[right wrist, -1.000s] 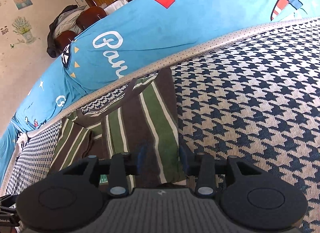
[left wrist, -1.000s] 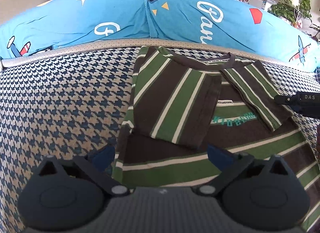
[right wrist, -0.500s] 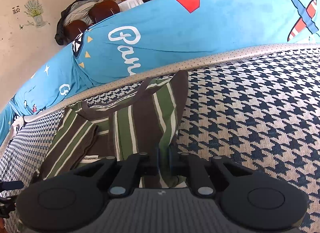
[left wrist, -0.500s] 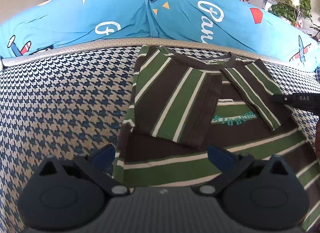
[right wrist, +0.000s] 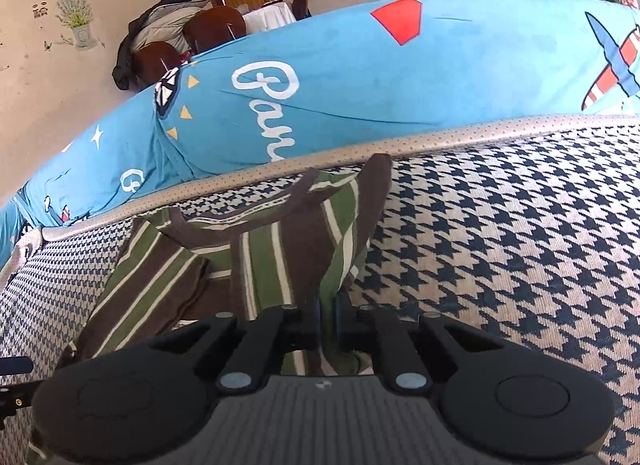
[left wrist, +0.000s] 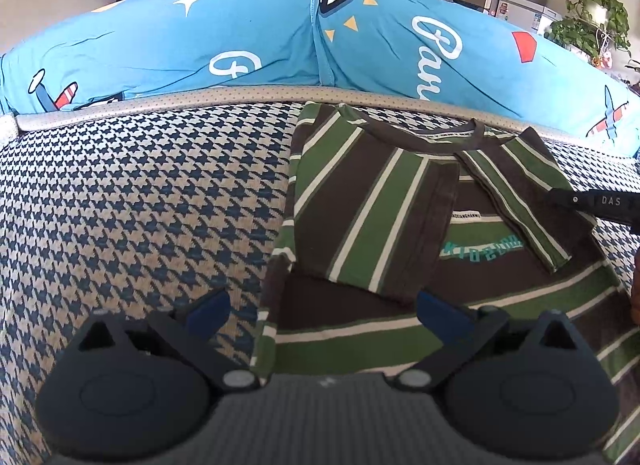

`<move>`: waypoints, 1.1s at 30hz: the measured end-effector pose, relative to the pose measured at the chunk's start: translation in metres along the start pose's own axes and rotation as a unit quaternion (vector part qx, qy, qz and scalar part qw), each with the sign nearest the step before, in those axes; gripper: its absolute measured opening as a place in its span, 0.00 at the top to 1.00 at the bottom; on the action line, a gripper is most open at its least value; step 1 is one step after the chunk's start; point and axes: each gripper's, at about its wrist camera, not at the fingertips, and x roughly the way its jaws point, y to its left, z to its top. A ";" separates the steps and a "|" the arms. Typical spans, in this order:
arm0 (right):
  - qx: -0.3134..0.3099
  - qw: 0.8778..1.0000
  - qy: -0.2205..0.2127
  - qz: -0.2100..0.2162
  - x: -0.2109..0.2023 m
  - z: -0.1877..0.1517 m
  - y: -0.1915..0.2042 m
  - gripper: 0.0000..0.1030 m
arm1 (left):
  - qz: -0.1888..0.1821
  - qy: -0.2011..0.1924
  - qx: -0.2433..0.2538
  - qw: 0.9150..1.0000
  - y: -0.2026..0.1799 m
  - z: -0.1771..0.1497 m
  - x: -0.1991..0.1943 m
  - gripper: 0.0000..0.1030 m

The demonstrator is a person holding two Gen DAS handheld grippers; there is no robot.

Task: Fold clothes
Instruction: 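Lift the side edge and fold it lengthwise over the shirt body with the right gripper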

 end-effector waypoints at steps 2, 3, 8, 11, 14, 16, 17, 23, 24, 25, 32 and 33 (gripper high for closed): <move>-0.008 1.000 -0.004 0.007 -0.002 0.002 0.012 0.91 | 0.002 0.000 -0.002 1.000 0.003 -0.001 -0.001 0.00; -0.013 1.000 -0.007 0.011 -0.003 0.004 0.018 0.91 | 0.003 -0.001 -0.004 1.000 0.004 -0.002 -0.002 0.00; -0.028 0.999 -0.018 0.040 -0.005 0.010 0.051 0.91 | 0.009 -0.003 -0.018 1.000 0.018 -0.004 -0.008 0.00; -0.036 0.997 -0.020 0.063 0.000 0.012 0.077 0.91 | 0.015 -0.004 -0.029 0.999 0.029 -0.005 -0.012 0.00; -0.047 0.995 -0.019 0.091 0.007 0.014 0.105 0.91 | 0.020 -0.004 -0.041 0.999 0.041 -0.006 -0.016 0.00; -0.061 0.992 -0.014 0.114 0.014 0.012 0.128 0.91 | 0.023 -0.005 -0.049 0.999 0.048 -0.007 -0.018 0.00; -0.068 0.990 -0.010 0.125 0.018 0.009 0.139 0.91 | 0.025 -0.004 -0.052 0.998 0.051 -0.008 -0.019 0.00; -0.112 0.983 0.033 0.142 0.063 -0.020 0.186 0.91 | 0.033 -0.003 -0.072 0.997 0.069 -0.011 -0.024 0.00; -0.117 0.982 0.040 0.140 0.070 -0.026 0.190 0.91 | 0.033 -0.002 -0.075 0.997 0.071 -0.011 -0.024 0.00; -0.121 0.982 0.044 0.139 0.075 -0.030 0.192 0.91 | 0.034 -0.001 -0.078 0.996 0.072 -0.011 -0.024 0.00; -0.116 0.981 0.034 0.149 0.079 -0.028 0.191 0.89 | 0.034 0.001 -0.076 0.997 0.068 -0.011 -0.022 0.00; -0.114 0.981 0.034 0.151 0.078 -0.028 0.190 0.89 | 0.034 0.002 -0.075 0.997 0.067 -0.011 -0.021 0.00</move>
